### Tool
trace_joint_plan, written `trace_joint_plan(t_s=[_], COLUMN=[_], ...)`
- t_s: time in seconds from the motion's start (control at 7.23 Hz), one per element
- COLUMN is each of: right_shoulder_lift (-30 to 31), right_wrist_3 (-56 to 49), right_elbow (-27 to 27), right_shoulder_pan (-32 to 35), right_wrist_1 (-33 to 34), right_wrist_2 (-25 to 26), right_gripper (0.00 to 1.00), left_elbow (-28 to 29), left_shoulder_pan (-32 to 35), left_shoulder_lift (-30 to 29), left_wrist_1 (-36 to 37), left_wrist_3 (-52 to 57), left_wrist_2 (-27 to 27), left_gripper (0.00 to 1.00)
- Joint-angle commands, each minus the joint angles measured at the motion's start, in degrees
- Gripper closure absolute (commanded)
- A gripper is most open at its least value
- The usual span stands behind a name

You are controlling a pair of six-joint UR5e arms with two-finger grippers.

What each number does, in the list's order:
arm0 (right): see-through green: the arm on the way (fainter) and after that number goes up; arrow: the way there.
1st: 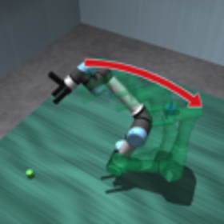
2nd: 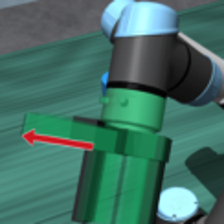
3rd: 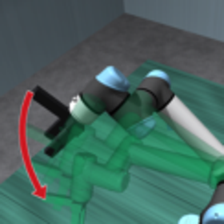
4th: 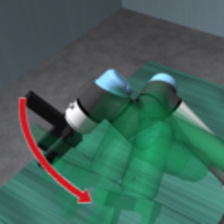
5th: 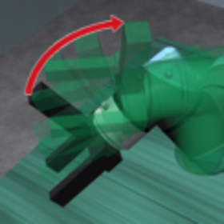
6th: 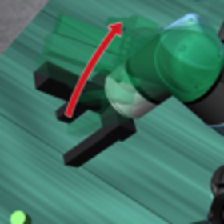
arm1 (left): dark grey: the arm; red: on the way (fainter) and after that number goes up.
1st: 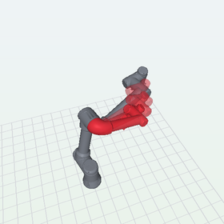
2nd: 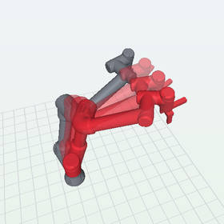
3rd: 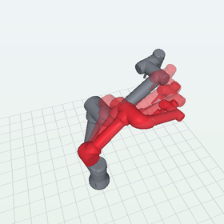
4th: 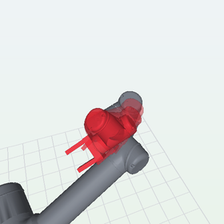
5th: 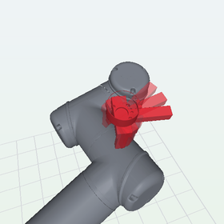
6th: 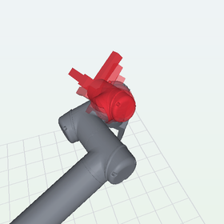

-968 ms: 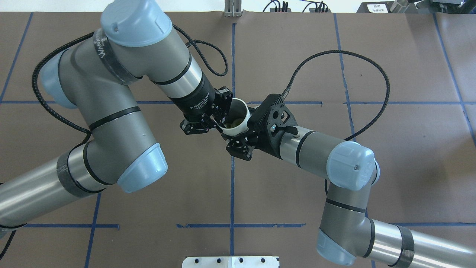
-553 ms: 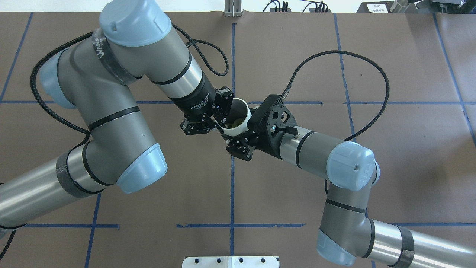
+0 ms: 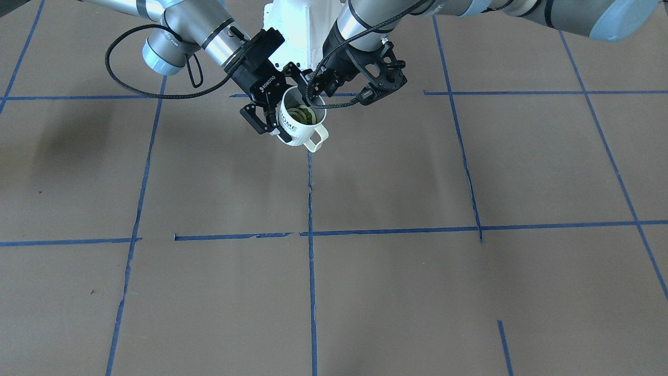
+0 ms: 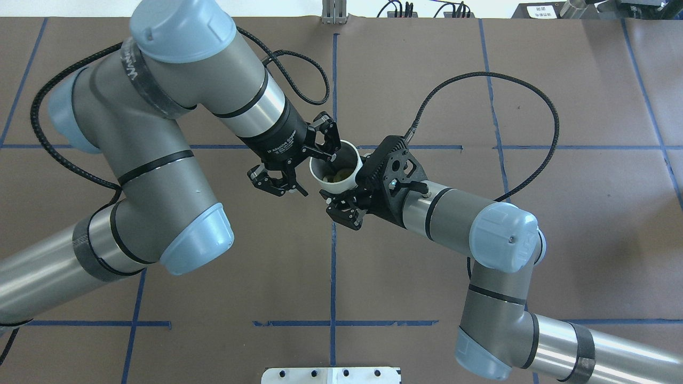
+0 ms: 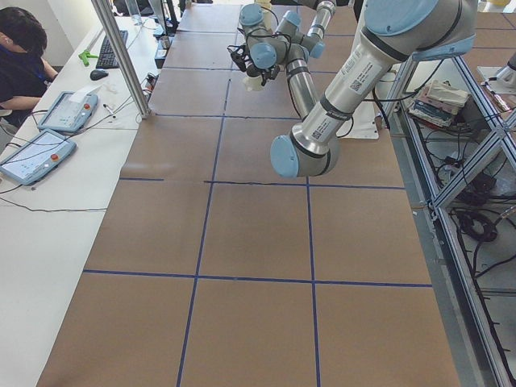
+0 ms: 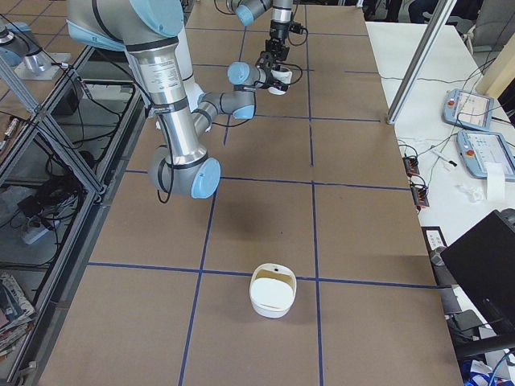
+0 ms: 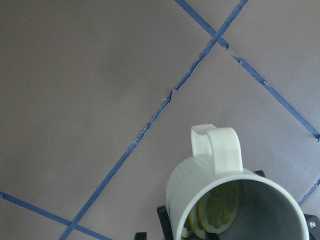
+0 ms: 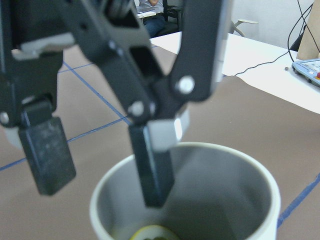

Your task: Left arm hands cup to right arm to dump lemon

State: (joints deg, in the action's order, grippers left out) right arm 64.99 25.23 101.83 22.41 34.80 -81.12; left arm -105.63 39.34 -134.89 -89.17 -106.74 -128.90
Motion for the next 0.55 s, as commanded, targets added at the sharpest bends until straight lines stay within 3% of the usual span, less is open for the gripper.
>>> trace_joint_plan(t_s=[0.0, 0.28, 0.42], right_shoulder_lift=[0.23, 0.41, 1.10], right_wrist_3=[-0.01, 0.95, 2.44], right_elbow=[-0.14, 0.21, -0.05], right_shoulder_pan=[0.00, 0.27, 0.70], right_wrist_1=[0.00, 0.09, 0.52], right_wrist_2=[-0.18, -0.27, -0.18], right_gripper=[0.65, 0.71, 0.77], left_elbow=[-1.42, -1.77, -2.30], left_shoulder_pan=[4.41, 4.78, 4.52], left_shoulder_lift=[1.98, 8.12, 10.85], left_wrist_1=[0.40, 0.75, 0.84], left_wrist_3=[3.01, 12.99, 20.09], left_wrist_2=[-4.40, -3.30, 0.71], left_gripper=[0.00, 0.00, 0.00])
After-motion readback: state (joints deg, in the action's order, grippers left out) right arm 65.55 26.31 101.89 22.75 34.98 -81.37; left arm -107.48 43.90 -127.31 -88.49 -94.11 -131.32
